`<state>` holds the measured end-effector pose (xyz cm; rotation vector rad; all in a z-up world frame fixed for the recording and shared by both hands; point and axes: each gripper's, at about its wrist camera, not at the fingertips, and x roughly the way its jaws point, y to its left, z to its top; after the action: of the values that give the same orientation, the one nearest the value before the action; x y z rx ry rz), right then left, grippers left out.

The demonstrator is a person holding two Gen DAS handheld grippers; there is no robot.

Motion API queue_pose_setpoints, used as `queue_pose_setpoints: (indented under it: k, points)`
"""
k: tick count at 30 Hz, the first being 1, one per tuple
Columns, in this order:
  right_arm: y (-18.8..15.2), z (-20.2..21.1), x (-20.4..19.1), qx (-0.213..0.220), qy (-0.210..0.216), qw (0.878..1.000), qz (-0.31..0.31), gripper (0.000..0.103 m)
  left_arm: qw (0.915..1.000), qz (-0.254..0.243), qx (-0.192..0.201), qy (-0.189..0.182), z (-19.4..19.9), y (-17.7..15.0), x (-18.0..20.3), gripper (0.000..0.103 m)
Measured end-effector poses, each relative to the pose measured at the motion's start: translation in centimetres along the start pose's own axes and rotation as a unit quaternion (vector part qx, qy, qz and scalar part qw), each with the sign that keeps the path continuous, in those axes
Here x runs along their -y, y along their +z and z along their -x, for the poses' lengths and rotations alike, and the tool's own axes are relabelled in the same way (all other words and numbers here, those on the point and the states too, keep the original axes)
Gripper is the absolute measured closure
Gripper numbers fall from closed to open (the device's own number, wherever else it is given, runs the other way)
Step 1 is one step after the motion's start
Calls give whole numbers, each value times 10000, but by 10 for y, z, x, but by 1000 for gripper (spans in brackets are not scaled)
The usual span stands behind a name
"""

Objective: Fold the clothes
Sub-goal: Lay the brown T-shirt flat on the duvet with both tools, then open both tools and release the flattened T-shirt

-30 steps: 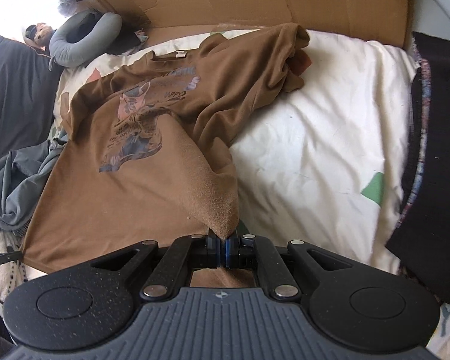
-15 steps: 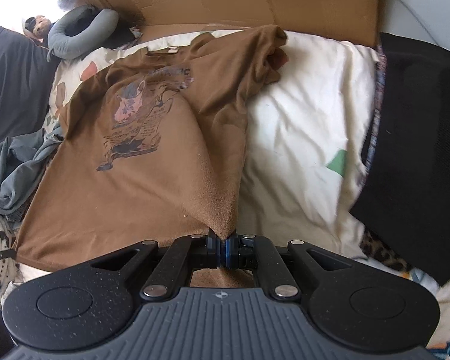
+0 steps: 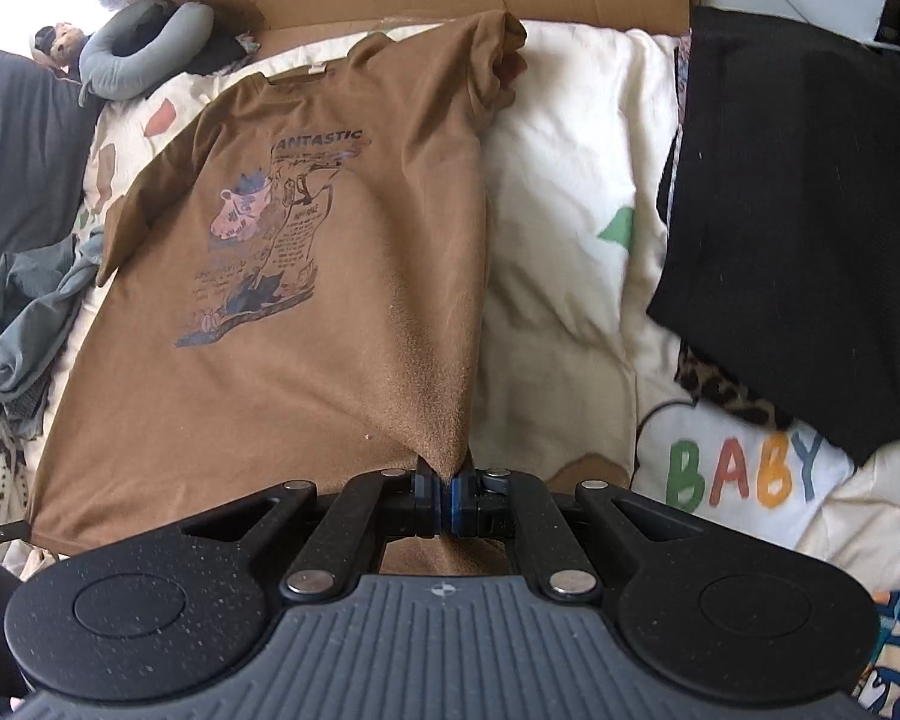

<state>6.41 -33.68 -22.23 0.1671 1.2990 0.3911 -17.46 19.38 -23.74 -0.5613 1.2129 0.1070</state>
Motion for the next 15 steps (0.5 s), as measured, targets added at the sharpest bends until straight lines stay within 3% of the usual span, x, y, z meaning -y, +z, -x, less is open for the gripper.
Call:
queue_pose_setpoints:
  k: [7,9,15]
  points:
    - [-14,-10,12,-160,-173,9996,-175,99,9995,205,-147,175,-6,-6,-10,96]
    - [-16,-9,19,-149,-187,9992,-309,99,9993,236,-113,264,-5,-3,-13,89]
    - [-16,-6,33,1,-195,9985,-507,78,9984,234,155,481,0,24,-22,79]
